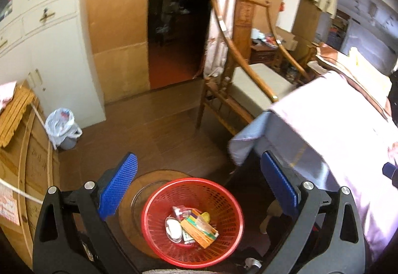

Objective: Collect trash
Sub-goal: 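Move both tools back over the table toward the tissue and chip bag, then approach the white crumpled tissue with the left tool while the right tool approaches the chip bag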

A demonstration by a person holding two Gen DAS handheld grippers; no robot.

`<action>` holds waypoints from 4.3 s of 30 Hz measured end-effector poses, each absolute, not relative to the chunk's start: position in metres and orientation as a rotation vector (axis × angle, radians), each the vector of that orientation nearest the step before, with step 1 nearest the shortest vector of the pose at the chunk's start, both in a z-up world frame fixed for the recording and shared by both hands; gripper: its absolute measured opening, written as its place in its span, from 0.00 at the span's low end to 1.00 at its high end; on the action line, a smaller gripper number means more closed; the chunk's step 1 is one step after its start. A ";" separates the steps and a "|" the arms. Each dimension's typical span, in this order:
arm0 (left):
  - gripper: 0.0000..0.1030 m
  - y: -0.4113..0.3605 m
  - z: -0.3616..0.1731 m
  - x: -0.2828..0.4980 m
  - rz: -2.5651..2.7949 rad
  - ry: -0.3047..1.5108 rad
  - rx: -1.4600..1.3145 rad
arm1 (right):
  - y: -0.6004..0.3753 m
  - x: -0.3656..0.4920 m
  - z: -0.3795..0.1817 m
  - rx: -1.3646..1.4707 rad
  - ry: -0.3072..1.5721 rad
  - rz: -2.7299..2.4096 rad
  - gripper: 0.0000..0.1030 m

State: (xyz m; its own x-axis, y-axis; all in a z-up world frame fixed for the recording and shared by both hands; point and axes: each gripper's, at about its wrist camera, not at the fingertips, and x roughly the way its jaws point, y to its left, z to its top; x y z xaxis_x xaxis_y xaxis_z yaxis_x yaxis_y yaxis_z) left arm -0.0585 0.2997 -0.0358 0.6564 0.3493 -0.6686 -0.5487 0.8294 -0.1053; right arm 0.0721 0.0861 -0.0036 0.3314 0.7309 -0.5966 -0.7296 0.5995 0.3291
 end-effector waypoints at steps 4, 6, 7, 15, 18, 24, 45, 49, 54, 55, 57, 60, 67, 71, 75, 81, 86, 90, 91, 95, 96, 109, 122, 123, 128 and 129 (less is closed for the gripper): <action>0.94 0.265 -0.026 -0.055 0.456 0.674 -0.256 | 0.037 0.065 0.008 0.056 0.705 0.878 0.78; 0.94 0.248 -0.022 -0.052 0.423 0.677 -0.226 | 0.013 0.061 0.013 0.075 0.666 0.836 0.85; 0.94 0.236 -0.020 -0.049 0.397 0.680 -0.209 | -0.006 0.057 0.017 0.078 0.627 0.790 0.88; 0.94 0.151 -0.030 -0.014 0.160 0.774 -0.136 | -0.119 0.055 0.012 0.084 0.517 0.523 0.95; 0.94 0.113 -0.037 0.012 0.070 0.822 -0.089 | -0.167 0.072 0.000 0.151 0.535 0.425 0.95; 0.93 0.054 -0.041 0.062 -0.018 0.858 0.007 | -0.224 0.106 -0.019 0.215 0.578 0.293 0.95; 0.94 -0.131 -0.018 0.258 -0.341 0.809 0.148 | -0.323 0.183 -0.029 0.300 0.585 0.032 0.95; 0.94 -0.151 -0.027 0.285 -0.345 0.834 0.138 | -0.327 0.188 -0.033 0.307 0.607 0.018 0.95; 0.95 -0.131 -0.048 0.298 -0.288 0.860 0.114 | -0.327 0.188 -0.035 0.307 0.613 0.012 0.95; 0.95 -0.122 -0.048 0.300 -0.281 0.860 0.082 | -0.327 0.188 -0.035 0.308 0.612 0.017 0.95; 0.95 -0.108 -0.046 0.303 -0.247 0.872 0.038 | -0.325 0.187 -0.034 0.302 0.610 0.024 0.95; 0.95 -0.088 -0.044 0.312 -0.249 0.907 -0.055 | -0.321 0.188 -0.034 0.282 0.612 0.021 0.95; 0.94 -0.048 -0.030 0.312 -0.202 0.859 -0.199 | -0.321 0.184 -0.032 0.287 0.598 0.019 0.95; 0.94 -0.055 -0.028 0.309 -0.303 0.866 -0.211 | -0.320 0.184 -0.033 0.285 0.601 0.024 0.95; 0.94 -0.079 -0.031 0.302 -0.391 0.880 -0.142 | -0.319 0.183 -0.033 0.282 0.602 0.032 0.95; 0.94 -0.094 -0.048 0.310 -0.392 0.934 -0.077 | -0.316 0.181 -0.032 0.281 0.605 0.046 0.95; 0.94 -0.085 -0.060 0.328 -0.329 0.968 -0.112 | -0.317 0.181 -0.033 0.293 0.610 0.054 0.95; 0.94 -0.066 -0.060 0.334 -0.286 0.965 -0.181 | -0.319 0.182 -0.035 0.315 0.625 0.053 0.95; 0.94 -0.063 -0.059 0.334 -0.286 0.960 -0.195 | -0.320 0.182 -0.035 0.322 0.626 0.059 0.95; 0.94 -0.046 -0.041 0.330 -0.220 0.859 -0.200 | -0.321 0.181 -0.035 0.332 0.626 0.067 0.95; 0.94 -0.042 -0.036 0.330 -0.205 0.835 -0.204 | -0.320 0.181 -0.035 0.336 0.628 0.071 0.95; 0.94 -0.030 -0.070 0.363 -0.195 1.000 -0.256 | -0.320 0.180 -0.035 0.343 0.628 0.085 0.95; 0.94 -0.062 -0.082 0.364 -0.062 0.965 0.013 | -0.318 0.182 -0.038 0.319 0.633 0.063 0.95; 0.94 -0.063 -0.083 0.363 -0.057 0.965 0.026 | -0.317 0.183 -0.039 0.313 0.635 0.062 0.95; 0.94 -0.066 -0.084 0.361 -0.042 0.966 0.056 | -0.311 0.189 -0.036 0.311 0.627 0.093 0.95; 0.94 -0.066 -0.084 0.361 -0.043 0.966 0.057 | -0.310 0.192 -0.034 0.316 0.629 0.102 0.95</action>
